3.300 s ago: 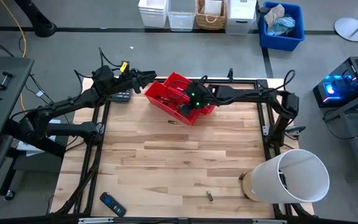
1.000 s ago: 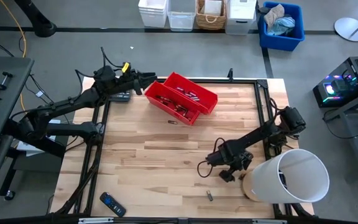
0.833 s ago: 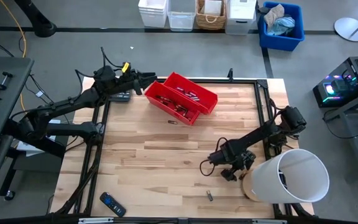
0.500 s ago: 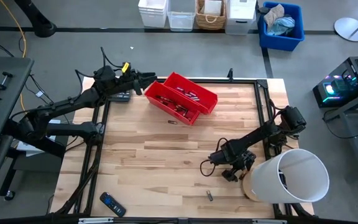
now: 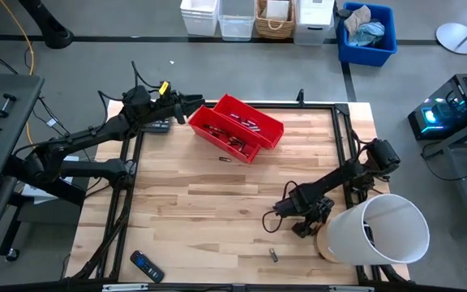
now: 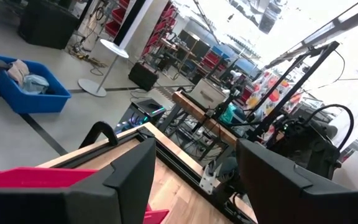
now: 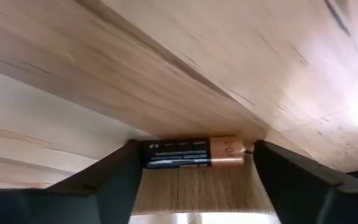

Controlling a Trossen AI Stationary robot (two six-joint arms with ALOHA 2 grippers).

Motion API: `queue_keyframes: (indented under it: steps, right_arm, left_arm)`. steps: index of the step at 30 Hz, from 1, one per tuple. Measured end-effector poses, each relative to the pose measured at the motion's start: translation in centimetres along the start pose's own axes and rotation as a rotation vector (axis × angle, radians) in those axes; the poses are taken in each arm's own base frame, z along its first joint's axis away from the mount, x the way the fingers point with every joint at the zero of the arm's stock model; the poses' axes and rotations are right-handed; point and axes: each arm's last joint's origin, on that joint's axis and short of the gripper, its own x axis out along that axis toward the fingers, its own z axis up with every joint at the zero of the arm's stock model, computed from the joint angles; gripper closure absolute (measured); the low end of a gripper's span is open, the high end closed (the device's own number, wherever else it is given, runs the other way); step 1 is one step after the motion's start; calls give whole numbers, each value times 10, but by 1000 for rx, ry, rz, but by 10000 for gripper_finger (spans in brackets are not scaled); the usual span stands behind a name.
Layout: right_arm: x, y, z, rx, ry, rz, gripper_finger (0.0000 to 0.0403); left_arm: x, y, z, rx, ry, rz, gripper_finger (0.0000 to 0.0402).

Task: Sort batteries
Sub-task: Put the black battery into the bottom red bin

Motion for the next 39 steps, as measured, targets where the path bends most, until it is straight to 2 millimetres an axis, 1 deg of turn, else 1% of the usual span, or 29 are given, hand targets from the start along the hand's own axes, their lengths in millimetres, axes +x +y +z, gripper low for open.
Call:
queue_keyframes:
  steps: [7,10,12,21,25,28,30,33,36,39]
  right_arm:
    - [0,0,-2,20,13,-11,189]
    - [-2,0,-3,0,8,-35,193]
    - [-3,1,-3,-10,-1,-44,222]
    - [-4,1,-3,-9,-3,-51,257]
    - [-6,0,-1,-7,-1,-45,259]
    - [-11,-4,5,12,0,-27,254]
    - [-21,-8,12,28,-28,-9,250]
    - [-47,-16,24,50,-155,-27,243]
    - [-77,-36,38,75,-256,-71,232]
    - [-109,-62,57,94,-391,-96,218]
  left_arm:
    - [0,0,0,37,1,0,188]
    - [0,0,0,38,0,0,188]
    - [0,0,0,38,1,0,188]
    - [0,0,0,44,0,0,188]
    - [0,0,0,44,0,0,188]
    - [0,0,0,44,0,0,188]
    - [0,0,0,43,0,0,188]
    - [0,0,0,43,-1,0,188]
    - [0,0,0,35,-1,0,188]
    - [0,0,0,17,-1,0,188]
